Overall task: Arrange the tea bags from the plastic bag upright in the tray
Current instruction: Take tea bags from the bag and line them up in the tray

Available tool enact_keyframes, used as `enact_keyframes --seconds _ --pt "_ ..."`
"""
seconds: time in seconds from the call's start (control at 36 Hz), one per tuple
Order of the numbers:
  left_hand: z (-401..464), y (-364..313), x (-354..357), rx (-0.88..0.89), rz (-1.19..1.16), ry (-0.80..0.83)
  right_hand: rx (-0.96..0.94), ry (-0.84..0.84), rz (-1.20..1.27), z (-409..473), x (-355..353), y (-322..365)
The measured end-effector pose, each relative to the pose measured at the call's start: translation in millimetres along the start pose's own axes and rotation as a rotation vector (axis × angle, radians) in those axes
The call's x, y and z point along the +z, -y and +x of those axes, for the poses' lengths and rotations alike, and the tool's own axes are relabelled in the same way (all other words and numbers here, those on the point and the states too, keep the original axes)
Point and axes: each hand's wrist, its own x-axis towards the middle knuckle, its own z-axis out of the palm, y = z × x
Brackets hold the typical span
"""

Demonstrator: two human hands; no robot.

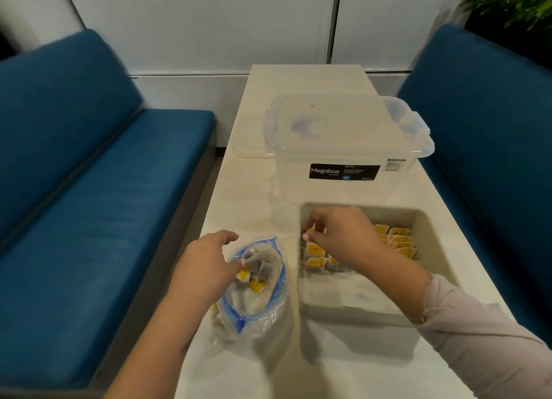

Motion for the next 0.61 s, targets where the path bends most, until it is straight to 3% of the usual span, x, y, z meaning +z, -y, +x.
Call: enact_keyframes --seconds 0.25,0.44,0.61 --pt "-2 7 3 -0.085 0.007 0.002 -0.184 0.088 -0.058 2 20 53" --pt "-3 12 6 -0.051 -0.078 -0.036 -0.46 0.175 -0.52 3 47 83" --pt "-2 17 7 -0.018 -0.079 -0.027 -0.474 0.258 -0.72 5 71 94"
